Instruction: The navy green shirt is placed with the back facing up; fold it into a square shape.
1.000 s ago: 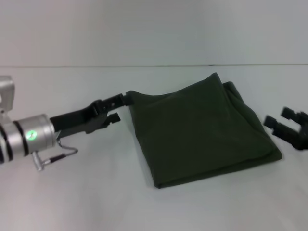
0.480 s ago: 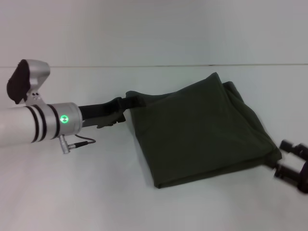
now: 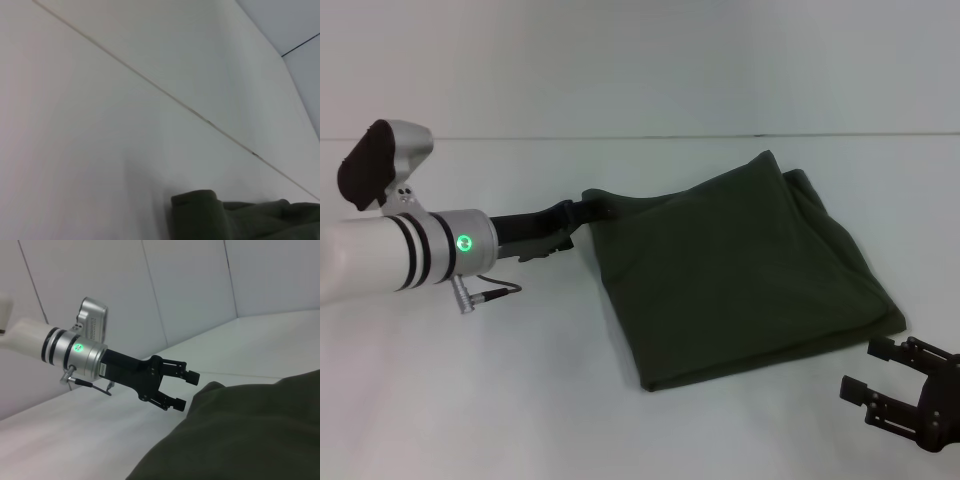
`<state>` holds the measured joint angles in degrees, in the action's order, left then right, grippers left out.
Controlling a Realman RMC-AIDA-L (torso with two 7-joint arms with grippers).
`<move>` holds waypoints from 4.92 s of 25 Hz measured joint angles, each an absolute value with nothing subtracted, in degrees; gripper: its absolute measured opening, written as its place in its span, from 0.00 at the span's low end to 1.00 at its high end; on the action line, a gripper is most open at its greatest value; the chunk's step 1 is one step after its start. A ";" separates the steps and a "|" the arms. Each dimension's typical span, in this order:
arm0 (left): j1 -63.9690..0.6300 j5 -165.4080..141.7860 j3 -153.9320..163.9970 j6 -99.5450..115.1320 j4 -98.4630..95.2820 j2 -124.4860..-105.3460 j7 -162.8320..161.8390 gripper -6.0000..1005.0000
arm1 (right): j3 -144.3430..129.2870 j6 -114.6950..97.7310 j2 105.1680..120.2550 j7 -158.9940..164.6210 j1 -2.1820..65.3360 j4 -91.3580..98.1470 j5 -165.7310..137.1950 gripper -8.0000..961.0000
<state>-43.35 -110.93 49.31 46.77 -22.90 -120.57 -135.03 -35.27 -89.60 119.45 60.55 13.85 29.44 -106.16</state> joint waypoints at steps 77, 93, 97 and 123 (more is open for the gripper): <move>-32.68 -121.09 34.33 70.54 -26.14 -118.93 -127.23 0.08 | -34.19 -89.21 119.55 63.51 18.58 29.62 -105.82 0.82; -40.18 -122.67 34.18 52.32 -26.93 -118.77 -123.59 0.10 | -34.19 -89.11 119.71 63.63 19.45 29.02 -105.97 0.82; -41.30 -122.82 34.28 48.97 -26.76 -120.26 -122.72 0.12 | -34.20 -89.06 119.71 63.64 19.43 28.94 -105.96 0.82; -26.60 -108.04 24.53 83.59 -37.45 -123.02 -96.39 0.82 | -32.95 -73.94 118.73 112.14 33.42 28.59 -101.27 0.82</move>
<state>-26.60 -108.04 24.53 83.59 -37.45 -123.02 -96.39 -32.95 -73.94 118.73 112.14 33.42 28.59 -101.27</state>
